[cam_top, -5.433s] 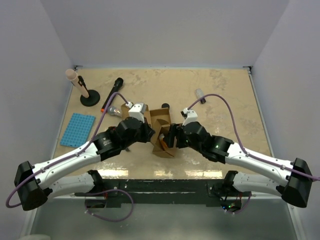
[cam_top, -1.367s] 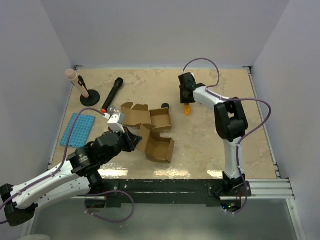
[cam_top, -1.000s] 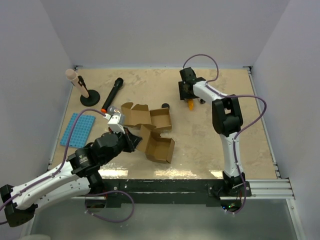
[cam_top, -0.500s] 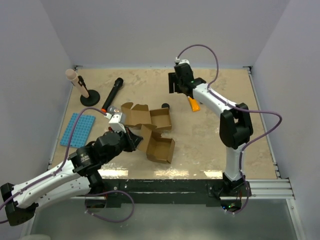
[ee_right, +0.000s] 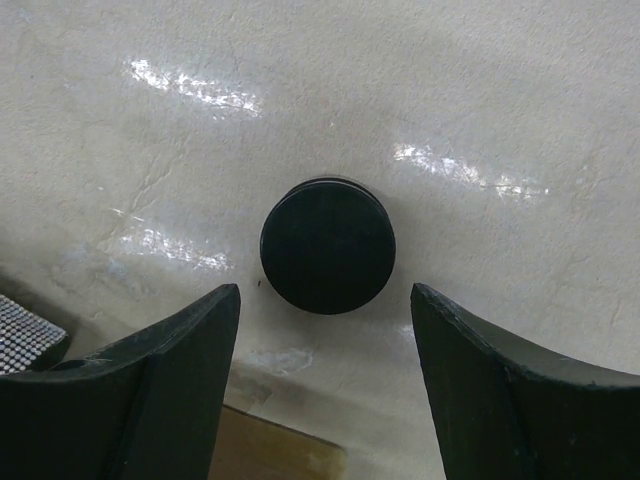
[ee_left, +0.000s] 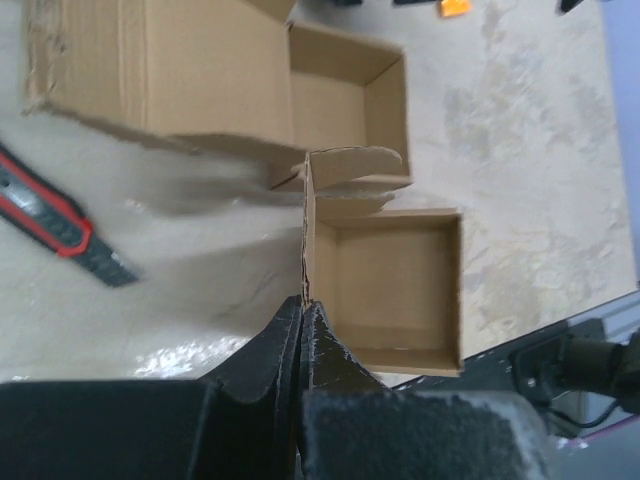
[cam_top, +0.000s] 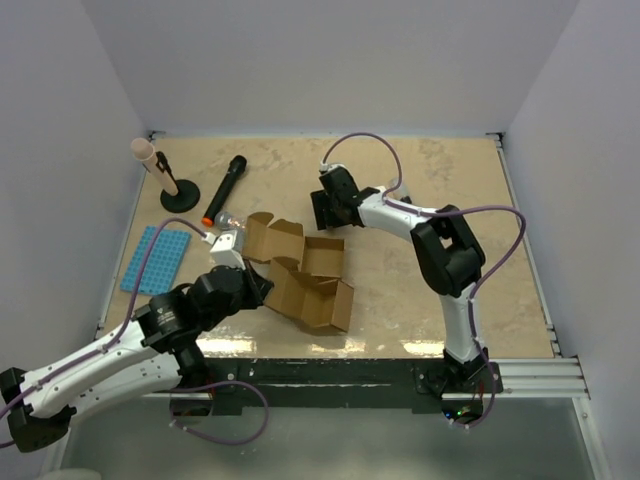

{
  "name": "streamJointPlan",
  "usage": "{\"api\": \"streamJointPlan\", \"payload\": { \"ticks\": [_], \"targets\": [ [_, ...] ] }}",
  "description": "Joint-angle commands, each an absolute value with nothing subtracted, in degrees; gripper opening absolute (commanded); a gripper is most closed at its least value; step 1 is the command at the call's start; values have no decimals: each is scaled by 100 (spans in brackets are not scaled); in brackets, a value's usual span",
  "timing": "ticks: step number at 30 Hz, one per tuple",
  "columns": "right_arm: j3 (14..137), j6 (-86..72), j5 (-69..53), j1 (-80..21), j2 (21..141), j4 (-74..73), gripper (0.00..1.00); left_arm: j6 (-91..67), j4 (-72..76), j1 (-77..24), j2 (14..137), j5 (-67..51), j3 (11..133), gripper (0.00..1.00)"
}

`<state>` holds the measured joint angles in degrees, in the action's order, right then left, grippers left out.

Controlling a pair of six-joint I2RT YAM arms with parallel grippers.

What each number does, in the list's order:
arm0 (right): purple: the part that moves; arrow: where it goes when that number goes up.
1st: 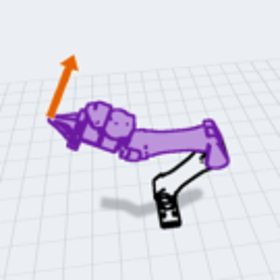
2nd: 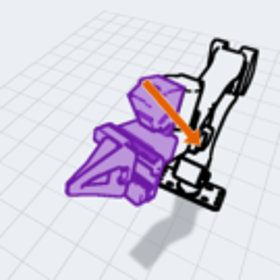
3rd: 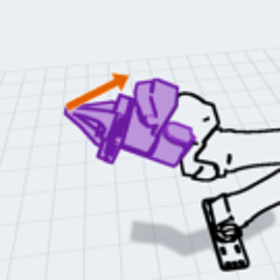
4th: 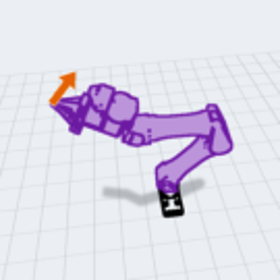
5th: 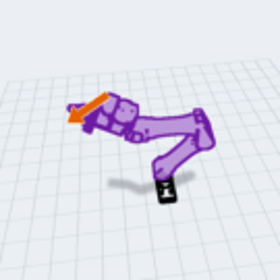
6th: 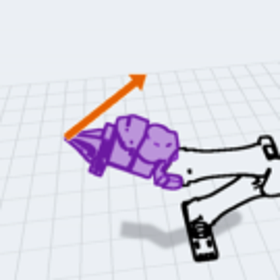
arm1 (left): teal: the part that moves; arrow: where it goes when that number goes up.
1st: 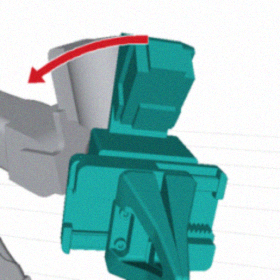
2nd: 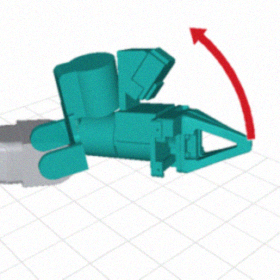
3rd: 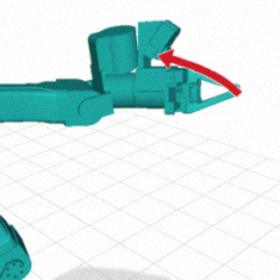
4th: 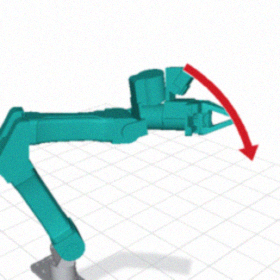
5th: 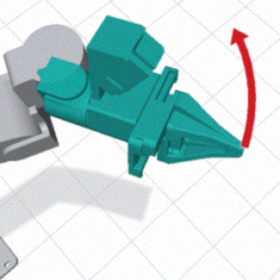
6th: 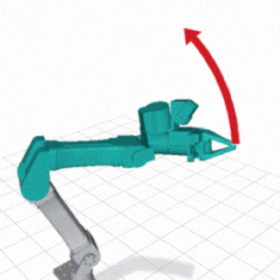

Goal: Unpack the express box
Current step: Pick up the product from the center of the board.

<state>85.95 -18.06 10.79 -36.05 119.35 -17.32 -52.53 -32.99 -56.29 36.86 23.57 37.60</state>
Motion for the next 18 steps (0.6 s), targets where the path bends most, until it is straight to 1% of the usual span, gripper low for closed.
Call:
{"api": "streamJointPlan", "payload": {
  "ticks": [1, 6, 10, 13, 18],
  "targets": [
    [8692, -1889, 1185, -3814, 11830, -1406, 73, -5405, -3929, -5642, 3727, 2312, 3683, 0],
    [8631, -1978, 1555, -3841, 11725, -1283, 76, -5414, -3938, -5634, 3639, 2311, 3683, 0],
    [8797, -1881, 1722, -3832, 11891, -1300, 77, -5388, -3894, -5634, 3604, 2329, 3630, 0],
    [9288, -1828, 1863, -3832, 12234, -1520, 77, -5344, -3832, -5643, 3612, 2329, 3586, 0],
    [9632, -1767, 1951, -3823, 12647, -1740, 74, -5317, -3814, -5634, 3630, 2303, 3595, 0]
  ]
}}
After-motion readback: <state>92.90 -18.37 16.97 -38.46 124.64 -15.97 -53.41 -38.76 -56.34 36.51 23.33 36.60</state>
